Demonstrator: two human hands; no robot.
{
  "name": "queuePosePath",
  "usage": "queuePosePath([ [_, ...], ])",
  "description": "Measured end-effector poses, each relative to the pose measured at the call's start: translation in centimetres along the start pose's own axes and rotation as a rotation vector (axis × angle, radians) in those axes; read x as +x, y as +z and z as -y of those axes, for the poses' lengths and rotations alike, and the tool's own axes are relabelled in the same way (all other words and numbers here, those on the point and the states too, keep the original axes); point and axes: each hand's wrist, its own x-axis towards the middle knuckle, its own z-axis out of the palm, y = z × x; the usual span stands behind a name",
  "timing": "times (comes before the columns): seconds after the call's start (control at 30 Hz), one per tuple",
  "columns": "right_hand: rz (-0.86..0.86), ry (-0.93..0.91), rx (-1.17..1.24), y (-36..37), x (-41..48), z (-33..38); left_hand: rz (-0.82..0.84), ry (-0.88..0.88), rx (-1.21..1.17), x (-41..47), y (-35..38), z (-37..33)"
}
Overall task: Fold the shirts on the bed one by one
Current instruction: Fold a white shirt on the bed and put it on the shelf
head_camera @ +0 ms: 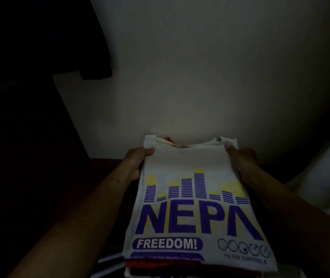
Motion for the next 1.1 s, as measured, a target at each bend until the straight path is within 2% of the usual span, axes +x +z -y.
queuePosePath([
  [0.13,-0.024,0.024,-0.113,1.2,0.5,-1.3,-0.026,0.016,0.035,1.4,-0.1,1.0],
  [0.3,-0.105,-0.027,-0.122,1.5,1.6,-0.8,-0.067,0.203,0.073,2.3,0.3,0.6],
  [0.4,-0.103,-0.034,-0.130,1.5,1.5,-0.9,-0.072,0.239,0.105,2.3,0.6,1.2],
  [0.57,0.053,0.128,-0.179,0.1,0.2,-2.1,-0.034,0.096,0.138,-0.3,-0.1,1.7],
  [0.7,0.188,0.240,-0.271,-0.9,-3.4,-2.7,-0.002,-0.042,0.348,-3.9,-0.7,3.4],
  [0.83,0.102,0.149,-0.403,-0.2,-5.9,-3.2,-0.182,0.055,0.450,-5.3,0.2,4.6],
  [0.9,0.107,0.059,-0.570,-0.5,-6.6,-2.5,-0.259,0.130,0.674,-6.3,0.6,4.0],
  [0.97,0.101,-0.105,-0.796,-1.1,-7.7,-1.5,-0.310,0.227,0.968,-8.5,1.3,3.4],
  [1.03,0.189,-0.310,-0.949,-1.4,-9.4,-0.4,-0.206,0.398,1.121,-11.1,2.4,3.1],
  [1.1,0.372,-0.382,-1.016,-1.1,-12.0,0.5,0.081,0.473,1.308,-13.1,3.5,4.0],
])
